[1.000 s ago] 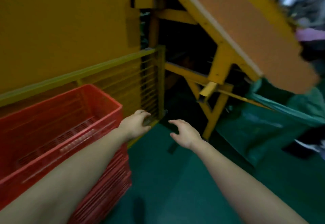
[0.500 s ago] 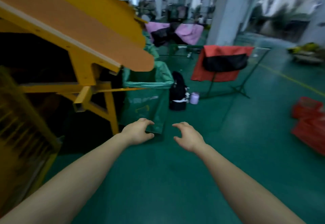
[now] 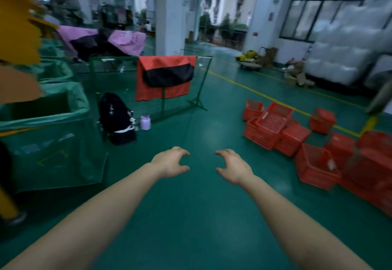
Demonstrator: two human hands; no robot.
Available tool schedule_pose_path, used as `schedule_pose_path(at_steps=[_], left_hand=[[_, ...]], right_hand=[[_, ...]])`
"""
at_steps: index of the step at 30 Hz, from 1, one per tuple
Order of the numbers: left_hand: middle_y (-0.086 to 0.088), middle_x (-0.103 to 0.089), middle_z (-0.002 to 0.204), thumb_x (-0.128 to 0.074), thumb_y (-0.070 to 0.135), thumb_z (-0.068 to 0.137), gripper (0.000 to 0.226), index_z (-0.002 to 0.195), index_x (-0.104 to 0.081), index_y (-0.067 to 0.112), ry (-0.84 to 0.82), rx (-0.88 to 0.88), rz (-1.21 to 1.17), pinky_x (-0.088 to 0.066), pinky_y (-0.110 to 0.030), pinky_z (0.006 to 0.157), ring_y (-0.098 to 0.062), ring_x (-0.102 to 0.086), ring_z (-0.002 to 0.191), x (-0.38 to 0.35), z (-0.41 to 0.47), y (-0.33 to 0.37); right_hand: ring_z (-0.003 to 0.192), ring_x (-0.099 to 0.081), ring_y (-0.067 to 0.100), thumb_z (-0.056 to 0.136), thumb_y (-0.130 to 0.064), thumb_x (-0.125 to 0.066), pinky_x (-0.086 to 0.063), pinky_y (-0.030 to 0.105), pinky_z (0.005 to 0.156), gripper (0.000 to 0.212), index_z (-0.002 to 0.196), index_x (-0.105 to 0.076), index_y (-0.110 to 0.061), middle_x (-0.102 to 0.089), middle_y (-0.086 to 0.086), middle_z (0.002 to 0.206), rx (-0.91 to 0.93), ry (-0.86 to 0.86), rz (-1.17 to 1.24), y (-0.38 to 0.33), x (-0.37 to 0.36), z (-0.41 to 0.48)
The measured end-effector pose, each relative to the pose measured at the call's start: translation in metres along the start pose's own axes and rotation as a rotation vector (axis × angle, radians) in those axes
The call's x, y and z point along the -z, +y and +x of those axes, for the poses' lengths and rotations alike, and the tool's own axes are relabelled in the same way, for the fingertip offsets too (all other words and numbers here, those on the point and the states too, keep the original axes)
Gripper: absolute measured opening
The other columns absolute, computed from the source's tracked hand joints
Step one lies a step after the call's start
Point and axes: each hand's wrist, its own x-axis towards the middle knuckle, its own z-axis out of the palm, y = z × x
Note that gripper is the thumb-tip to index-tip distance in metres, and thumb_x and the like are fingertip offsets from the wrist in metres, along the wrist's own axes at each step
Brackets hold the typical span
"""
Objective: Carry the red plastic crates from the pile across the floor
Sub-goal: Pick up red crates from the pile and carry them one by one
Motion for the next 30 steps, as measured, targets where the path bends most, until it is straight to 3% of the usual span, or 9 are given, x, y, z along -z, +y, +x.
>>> schedule_pose_path(at_steps=[13,24,30], left_hand=[[0.007,-0.037,0.149,-0.057,0.047,0.088,0.057,0.141,-0.042,0.032,-0.14,-0.394,0.045,-0.044,-0.033,0.1,-0.015,-0.048,0.128,-0.061,0.198,0.199],[0.004,-0.038,0.148,-0.059,0.046,0.087,0.059,0.141,-0.042,0.03,-0.176,-0.536,0.035,-0.042,-0.034,0.103,-0.017,-0.047,0.13,-0.045,0.446,0.274],[-0.001,-0.041,0.147,-0.061,0.046,0.086,0.062,0.142,-0.043,0.028,-0.202,-0.551,-0.002,-0.039,-0.034,0.105,-0.019,-0.045,0.131,-0.042,0.552,0.3]], right_hand=[[0.135,-0.038,0.02,0.085,-0.029,-0.062,-0.037,0.032,0.108,0.062,0.144,-0.042,-0.025,-0.039,-0.001,0.147,-0.456,0.142,0.032,0.228,0.063,-0.012],[0.131,-0.043,0.028,0.08,-0.032,-0.064,-0.037,0.036,0.109,0.068,0.144,-0.042,-0.025,-0.041,0.002,0.146,-0.587,0.216,-0.015,0.346,0.132,0.161],[0.133,-0.041,0.025,0.08,-0.034,-0.065,-0.028,0.045,0.115,0.069,0.144,-0.041,-0.026,-0.04,0.001,0.147,-0.615,0.202,-0.073,0.398,0.16,0.238]])
